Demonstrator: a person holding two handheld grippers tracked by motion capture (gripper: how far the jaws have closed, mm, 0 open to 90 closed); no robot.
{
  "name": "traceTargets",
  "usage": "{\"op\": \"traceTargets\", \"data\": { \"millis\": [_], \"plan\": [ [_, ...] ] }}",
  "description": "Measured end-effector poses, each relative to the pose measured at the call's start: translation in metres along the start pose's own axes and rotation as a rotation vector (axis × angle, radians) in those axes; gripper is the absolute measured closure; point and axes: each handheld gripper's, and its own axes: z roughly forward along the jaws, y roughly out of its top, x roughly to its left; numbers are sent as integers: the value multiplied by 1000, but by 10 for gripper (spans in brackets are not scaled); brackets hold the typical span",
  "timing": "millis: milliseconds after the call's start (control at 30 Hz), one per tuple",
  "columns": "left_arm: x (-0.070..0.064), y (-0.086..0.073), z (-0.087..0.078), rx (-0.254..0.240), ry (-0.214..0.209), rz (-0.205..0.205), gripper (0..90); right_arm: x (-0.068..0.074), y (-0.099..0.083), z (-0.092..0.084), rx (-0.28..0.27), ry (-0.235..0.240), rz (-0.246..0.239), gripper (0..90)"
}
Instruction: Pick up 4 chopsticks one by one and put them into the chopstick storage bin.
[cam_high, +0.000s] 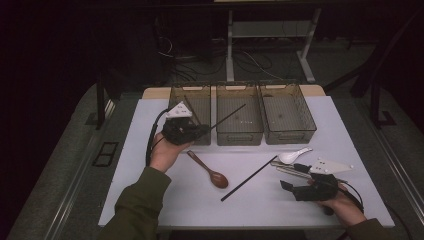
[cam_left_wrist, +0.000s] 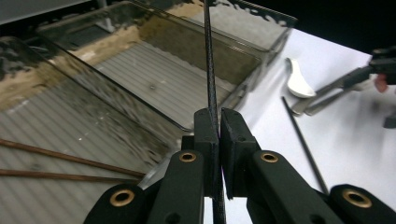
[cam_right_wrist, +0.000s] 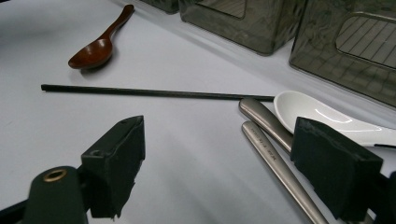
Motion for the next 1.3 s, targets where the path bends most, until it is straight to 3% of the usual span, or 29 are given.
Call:
{"op": "traceTargets", "data": {
  "millis": [167, 467, 633, 867, 1033, 1300],
  "plan": [
    [12, 10, -1, 13, 49, 5, 849, 0, 0, 1, 0, 1, -3, 176],
    [39, 21, 4, 9, 141, -55, 849, 2, 3, 3, 2, 3, -2, 175],
    [57, 23, 6, 36, 194, -71, 849, 2, 3, 2, 0, 1, -1, 176],
    [83, 14, 10, 52, 280, -152, 849, 1, 0, -2, 0, -13, 2, 176],
    [97, 5, 14, 69, 319, -199, 849, 2, -1, -5, -8, -18, 7, 176],
    [108, -5, 24, 120, 343, -254, 849, 2, -1, -5, -4, -16, -6, 176]
  ]
}}
